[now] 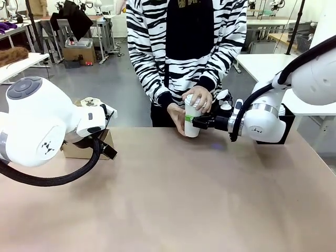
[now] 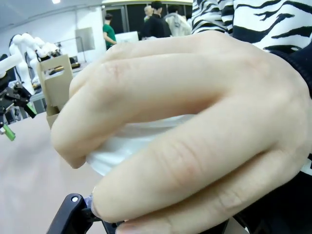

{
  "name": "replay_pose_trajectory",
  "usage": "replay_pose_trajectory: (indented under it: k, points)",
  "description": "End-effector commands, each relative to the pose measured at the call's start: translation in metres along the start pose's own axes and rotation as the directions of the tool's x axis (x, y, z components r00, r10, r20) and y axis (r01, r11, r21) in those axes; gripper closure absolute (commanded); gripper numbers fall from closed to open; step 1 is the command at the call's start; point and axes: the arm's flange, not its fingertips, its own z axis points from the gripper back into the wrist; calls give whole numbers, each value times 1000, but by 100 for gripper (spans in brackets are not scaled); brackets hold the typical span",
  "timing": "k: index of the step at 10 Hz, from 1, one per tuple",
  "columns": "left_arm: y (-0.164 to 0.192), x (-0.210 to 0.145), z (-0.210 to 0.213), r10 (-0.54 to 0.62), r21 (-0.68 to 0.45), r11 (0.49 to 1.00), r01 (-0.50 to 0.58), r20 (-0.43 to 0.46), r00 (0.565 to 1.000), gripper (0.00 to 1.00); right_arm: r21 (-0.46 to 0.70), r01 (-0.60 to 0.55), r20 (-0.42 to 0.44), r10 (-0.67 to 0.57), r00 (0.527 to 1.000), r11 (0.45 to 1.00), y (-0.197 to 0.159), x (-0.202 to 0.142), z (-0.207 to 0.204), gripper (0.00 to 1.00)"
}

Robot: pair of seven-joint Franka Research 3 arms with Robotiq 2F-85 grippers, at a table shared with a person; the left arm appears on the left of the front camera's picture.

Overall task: Pour a drink into a cup and package it in a carrier.
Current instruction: When a person places the Paper Cup Lid on the 600 ml Paper Cup , lift the 600 ml Paper Cup.

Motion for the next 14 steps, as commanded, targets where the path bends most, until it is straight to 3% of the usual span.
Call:
replay_pose_trajectory:
  k: [1, 14]
  points:
    - [0, 0, 0, 0, -2, 1000, 0, 2, 1000, 0, 0, -3, 10, 3, 1000, 1000, 3, 6, -2, 24]
    - [0, 0, 0, 0, -2, 1000, 0, 2, 1000, 0, 0, -3, 10, 3, 1000, 1000, 3, 6, -2, 24]
